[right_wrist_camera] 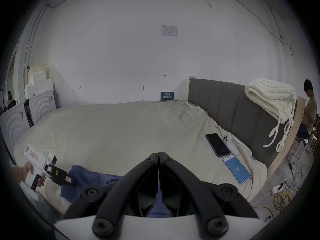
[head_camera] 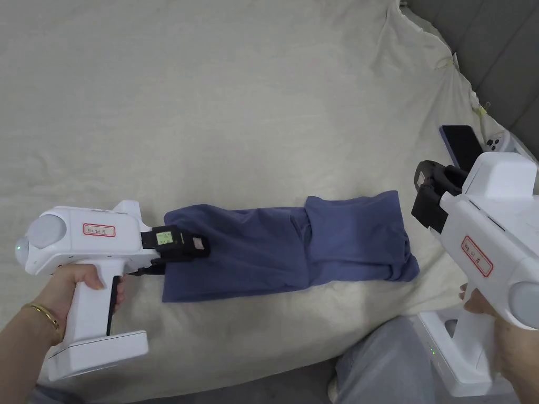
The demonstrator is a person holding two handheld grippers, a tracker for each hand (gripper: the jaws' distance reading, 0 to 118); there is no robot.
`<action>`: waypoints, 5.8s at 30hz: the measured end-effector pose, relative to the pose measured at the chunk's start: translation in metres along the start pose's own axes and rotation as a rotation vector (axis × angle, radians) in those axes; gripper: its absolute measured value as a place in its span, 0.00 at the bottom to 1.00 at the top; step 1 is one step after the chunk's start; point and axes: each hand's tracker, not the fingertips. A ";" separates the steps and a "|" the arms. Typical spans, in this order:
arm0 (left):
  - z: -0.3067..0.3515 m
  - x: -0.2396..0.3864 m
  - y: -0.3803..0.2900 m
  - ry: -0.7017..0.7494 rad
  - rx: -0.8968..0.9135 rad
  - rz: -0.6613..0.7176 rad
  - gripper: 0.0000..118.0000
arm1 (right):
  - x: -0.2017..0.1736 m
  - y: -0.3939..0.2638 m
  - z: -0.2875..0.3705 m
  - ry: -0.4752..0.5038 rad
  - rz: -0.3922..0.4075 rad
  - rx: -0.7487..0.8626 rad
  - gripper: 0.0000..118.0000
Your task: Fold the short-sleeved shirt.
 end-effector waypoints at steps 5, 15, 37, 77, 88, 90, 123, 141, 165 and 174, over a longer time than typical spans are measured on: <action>-0.003 0.017 -0.001 0.115 -0.012 -0.033 0.09 | 0.002 -0.003 -0.003 0.000 -0.009 -0.013 0.00; 0.082 0.036 0.006 0.256 0.156 0.071 0.05 | 0.000 0.000 0.000 0.018 -0.013 0.001 0.00; 0.130 0.152 -0.027 0.441 0.322 -0.205 0.05 | -0.020 0.000 0.002 0.089 -0.029 0.022 0.00; -0.058 0.129 -0.083 0.635 0.509 -0.592 0.00 | 0.000 -0.007 0.013 0.032 -0.043 0.001 0.00; -0.139 0.137 -0.144 0.675 0.358 -0.832 0.00 | 0.017 -0.012 0.016 -0.001 -0.066 -0.021 0.00; -0.140 0.141 -0.137 0.664 0.355 -0.793 0.00 | 0.017 -0.012 0.017 0.002 -0.069 -0.021 0.00; 0.105 0.115 -0.108 0.695 0.945 -0.599 0.00 | -0.232 -0.078 -0.090 0.292 0.043 -0.117 0.00; 0.144 0.071 -0.052 0.425 0.757 -0.302 0.26 | -0.241 -0.128 -0.117 0.256 0.025 -0.302 0.00; 0.059 -0.059 0.024 -0.136 -0.045 0.050 0.96 | -0.225 -0.124 -0.120 0.313 -0.030 -0.340 0.00; 0.031 -0.052 0.028 -0.182 -0.056 0.050 0.65 | -0.219 -0.124 -0.123 0.333 -0.073 -0.348 0.00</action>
